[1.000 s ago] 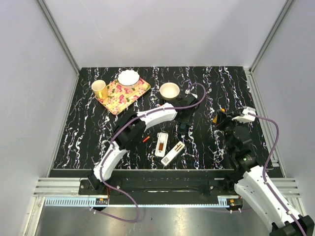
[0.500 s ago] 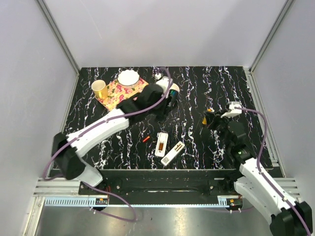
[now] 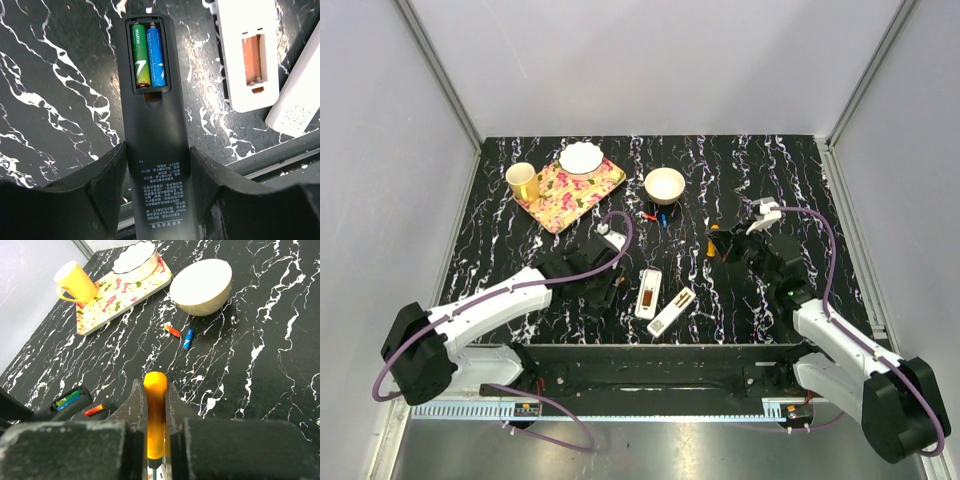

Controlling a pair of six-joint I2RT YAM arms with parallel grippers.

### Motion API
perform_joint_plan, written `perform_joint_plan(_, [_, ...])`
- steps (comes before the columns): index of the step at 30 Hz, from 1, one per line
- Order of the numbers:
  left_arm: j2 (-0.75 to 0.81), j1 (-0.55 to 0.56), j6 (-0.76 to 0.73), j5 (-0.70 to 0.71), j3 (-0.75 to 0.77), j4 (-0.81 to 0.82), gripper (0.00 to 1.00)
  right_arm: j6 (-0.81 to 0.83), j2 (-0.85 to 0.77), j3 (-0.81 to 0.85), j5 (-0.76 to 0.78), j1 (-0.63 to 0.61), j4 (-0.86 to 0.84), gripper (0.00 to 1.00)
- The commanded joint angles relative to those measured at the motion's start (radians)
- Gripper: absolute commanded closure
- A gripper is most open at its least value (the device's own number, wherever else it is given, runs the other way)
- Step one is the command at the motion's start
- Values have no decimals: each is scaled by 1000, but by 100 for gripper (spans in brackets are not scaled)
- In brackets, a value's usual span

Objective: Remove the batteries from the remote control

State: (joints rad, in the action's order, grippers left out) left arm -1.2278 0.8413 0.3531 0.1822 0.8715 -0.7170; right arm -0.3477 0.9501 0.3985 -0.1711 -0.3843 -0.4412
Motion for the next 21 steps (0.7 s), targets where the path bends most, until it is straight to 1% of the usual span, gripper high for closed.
perform_joint_plan(1, [33, 31, 78, -64, -55, 53, 100, -28, 12, 22, -36, -2, -117, 100])
perform_joint_plan(6, [-79, 129, 92, -44, -40, 57, 100, -37, 24, 16, -33, -4, -128, 100])
perform_joint_plan(8, [-127, 150, 96, -30, -29, 67, 100, -36, 22, 14, -30, -2, -129, 100])
perform_joint_plan(12, [-188, 166, 96, -32, -25, 83, 100, -34, 19, 5, -24, -2, -133, 100])
perform_joint_plan(17, [-239, 179, 61, -44, -23, 151, 100, -34, 26, -4, -24, -2, -152, 100])
perform_joint_plan(21, [-256, 188, 18, -4, -19, 188, 100, -34, 42, -16, -42, -2, -194, 100])
